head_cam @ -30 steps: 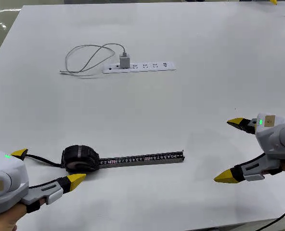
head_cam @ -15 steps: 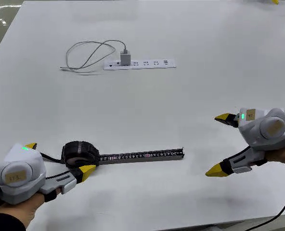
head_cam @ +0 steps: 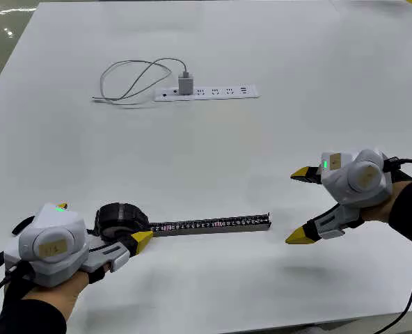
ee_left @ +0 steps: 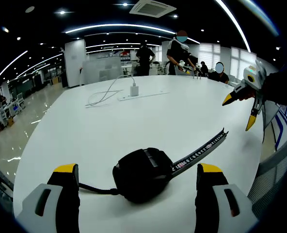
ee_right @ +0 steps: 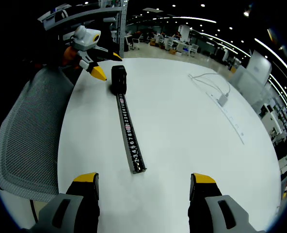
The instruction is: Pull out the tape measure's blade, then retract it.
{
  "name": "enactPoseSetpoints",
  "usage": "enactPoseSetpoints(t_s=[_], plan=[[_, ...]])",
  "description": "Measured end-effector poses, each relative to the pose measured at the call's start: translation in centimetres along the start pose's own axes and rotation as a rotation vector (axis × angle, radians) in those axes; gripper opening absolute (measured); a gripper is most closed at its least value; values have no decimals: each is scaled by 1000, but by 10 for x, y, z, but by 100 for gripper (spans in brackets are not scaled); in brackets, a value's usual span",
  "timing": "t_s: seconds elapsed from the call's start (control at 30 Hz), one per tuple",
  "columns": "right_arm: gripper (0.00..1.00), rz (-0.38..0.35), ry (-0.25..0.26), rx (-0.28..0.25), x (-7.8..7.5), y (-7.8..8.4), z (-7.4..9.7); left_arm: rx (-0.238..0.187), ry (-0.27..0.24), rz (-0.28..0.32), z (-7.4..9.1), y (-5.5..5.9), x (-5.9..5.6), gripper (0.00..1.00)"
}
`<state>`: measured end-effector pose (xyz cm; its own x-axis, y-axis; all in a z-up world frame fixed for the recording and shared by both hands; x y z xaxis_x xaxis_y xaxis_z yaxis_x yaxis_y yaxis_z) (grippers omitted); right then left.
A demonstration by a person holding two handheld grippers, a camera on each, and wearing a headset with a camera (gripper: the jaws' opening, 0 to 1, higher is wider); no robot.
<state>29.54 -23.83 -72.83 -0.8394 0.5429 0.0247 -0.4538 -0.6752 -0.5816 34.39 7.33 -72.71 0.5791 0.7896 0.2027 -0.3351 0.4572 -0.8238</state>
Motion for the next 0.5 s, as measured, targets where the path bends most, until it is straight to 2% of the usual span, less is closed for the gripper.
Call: enactPoseSetpoints(t_s=[0.07, 0.23, 0.37, 0.5], plan=[[73, 20, -9, 13, -1, 0, -6, -9, -16, -14, 0, 1, -2, 99], [63, 55, -44, 47, -1, 6, -20, -18, -1, -14, -3, 1, -7, 99], [53, 63, -71, 66, -2, 11, -29, -31, -14, -19, -7, -1, -3, 99], [41, 68, -101, 93, -1, 15, -37, -34, -28, 4, -9, -1, 0, 99]])
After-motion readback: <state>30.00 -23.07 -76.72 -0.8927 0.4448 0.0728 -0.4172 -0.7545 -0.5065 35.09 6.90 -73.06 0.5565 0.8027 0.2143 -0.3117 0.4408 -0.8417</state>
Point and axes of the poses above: the centre of the closed fingertips' face, and the gripper's own axes: z roughly backward along the fingers, x roughly to its left, y roughly out of its underside, the point moved 2 cm from there along z, roughly backward along the fingers, and after that the axes turned 12 degrees about -z, right-handed, at the moved point
